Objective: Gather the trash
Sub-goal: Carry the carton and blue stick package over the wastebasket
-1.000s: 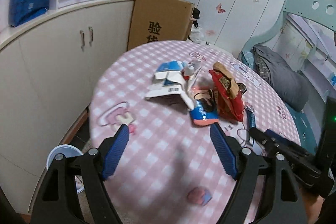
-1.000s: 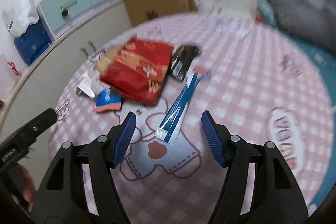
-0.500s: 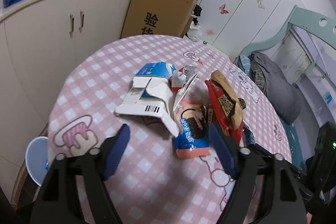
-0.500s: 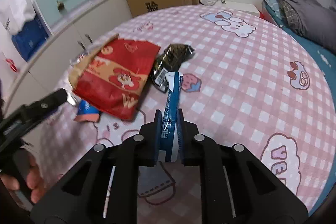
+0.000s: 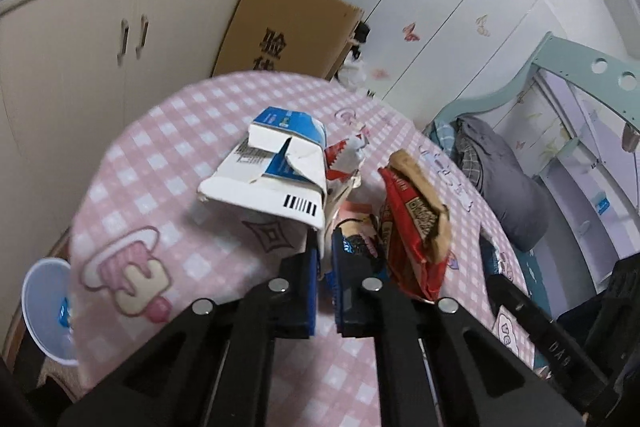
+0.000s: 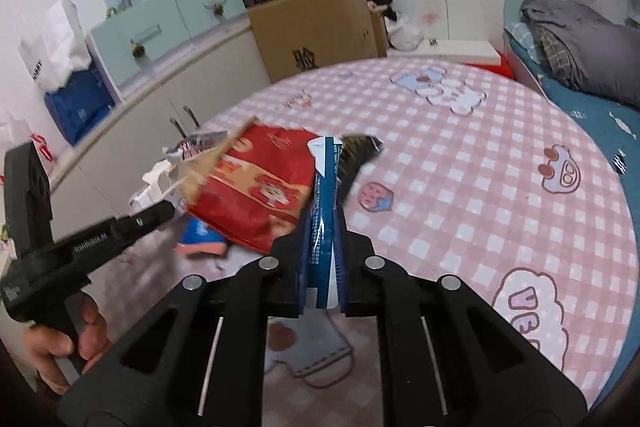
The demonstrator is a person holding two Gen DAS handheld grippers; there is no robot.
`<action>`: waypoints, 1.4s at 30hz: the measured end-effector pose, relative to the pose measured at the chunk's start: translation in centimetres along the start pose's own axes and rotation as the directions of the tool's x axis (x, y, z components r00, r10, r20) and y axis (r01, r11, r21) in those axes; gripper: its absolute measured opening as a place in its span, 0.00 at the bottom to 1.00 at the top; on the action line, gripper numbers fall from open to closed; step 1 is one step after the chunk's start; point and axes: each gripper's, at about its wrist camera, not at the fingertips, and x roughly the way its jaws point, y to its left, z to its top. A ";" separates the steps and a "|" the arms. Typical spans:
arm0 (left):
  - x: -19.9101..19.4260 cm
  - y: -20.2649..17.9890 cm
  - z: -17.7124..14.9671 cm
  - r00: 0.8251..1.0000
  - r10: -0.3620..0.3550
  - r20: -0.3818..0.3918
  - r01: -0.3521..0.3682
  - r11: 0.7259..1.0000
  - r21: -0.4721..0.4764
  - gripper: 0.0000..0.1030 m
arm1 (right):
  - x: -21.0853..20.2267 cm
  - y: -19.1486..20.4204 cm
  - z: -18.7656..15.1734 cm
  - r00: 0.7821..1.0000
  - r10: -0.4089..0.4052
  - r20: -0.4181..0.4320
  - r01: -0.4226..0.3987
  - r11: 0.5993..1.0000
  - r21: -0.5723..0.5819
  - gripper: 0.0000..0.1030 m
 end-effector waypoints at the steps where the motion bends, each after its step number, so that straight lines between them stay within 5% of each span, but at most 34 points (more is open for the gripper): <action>1: -0.7 0.0 -0.1 1.000 -0.005 0.010 0.005 1.000 0.013 0.05 | -0.6 0.5 0.1 1.000 0.005 0.015 -0.005 1.000 -0.008 0.11; 13: -10.1 4.4 -1.3 0.989 0.055 0.141 -0.054 0.998 -0.015 0.05 | -2.6 9.7 0.0 0.992 0.120 0.037 -0.114 0.985 -0.126 0.11; 24: -18.2 13.6 -4.3 0.949 0.233 0.213 -0.211 0.970 -0.119 0.06 | 0.1 23.1 -4.6 0.963 0.251 -0.102 -0.270 0.921 -0.282 0.11; 33: -19.5 24.1 -8.8 0.905 0.410 0.109 -0.374 0.892 -0.253 0.06 | 5.1 32.8 -11.9 0.912 0.284 -0.296 -0.387 0.835 -0.392 0.11; 42: -16.9 30.9 -13.1 0.882 0.468 -0.050 -0.457 0.825 -0.332 0.06 | 11.8 36.4 -19.5 0.850 0.230 -0.475 -0.442 0.802 -0.402 0.11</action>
